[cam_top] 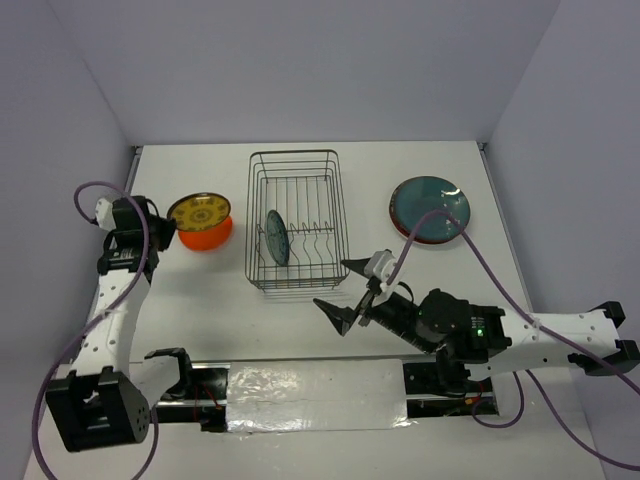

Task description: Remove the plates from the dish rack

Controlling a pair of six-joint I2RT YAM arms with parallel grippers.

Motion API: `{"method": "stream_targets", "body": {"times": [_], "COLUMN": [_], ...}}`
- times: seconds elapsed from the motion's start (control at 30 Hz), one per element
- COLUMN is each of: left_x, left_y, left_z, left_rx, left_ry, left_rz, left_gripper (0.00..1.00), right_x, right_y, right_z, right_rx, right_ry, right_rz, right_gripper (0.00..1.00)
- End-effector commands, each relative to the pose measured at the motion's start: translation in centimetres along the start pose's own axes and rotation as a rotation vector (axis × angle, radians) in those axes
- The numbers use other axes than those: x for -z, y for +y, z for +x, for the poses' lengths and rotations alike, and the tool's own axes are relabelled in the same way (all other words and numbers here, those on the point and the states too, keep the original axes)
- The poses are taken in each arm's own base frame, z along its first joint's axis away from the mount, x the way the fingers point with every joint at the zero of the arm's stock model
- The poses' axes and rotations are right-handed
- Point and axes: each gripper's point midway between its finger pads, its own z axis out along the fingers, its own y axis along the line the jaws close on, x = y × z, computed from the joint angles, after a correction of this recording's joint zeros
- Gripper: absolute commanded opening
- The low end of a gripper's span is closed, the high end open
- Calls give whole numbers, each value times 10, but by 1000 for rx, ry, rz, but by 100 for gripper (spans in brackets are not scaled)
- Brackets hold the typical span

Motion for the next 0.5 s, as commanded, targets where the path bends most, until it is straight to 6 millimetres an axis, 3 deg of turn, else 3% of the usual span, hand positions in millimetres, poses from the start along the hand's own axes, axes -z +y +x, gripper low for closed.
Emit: {"method": "stream_targets", "body": {"times": [0.0, 0.07, 0.13, 0.33, 0.47], "left_x": [-25, -37, -45, -65, -81], "left_y": [-3, 11, 20, 47, 49], "left_z": [-11, -1, 1, 5, 11], "left_rx": [57, 66, 85, 90, 85], "left_ry": [-93, -81, -100, -125, -102], "left_rz": [41, 21, 13, -61, -60], "left_gripper": [0, 0, 1, 2, 5], "right_x": [3, 4, 6, 10, 11], "right_y": [9, 10, 10, 12, 13], "right_z": [15, 17, 23, 39, 44], "right_rx": [-43, -53, -56, -71, -99], "right_ry": [28, 28, 39, 63, 68], "right_rz": [-39, -44, -44, -61, -61], "right_gripper": [95, 95, 100, 100, 100]}}
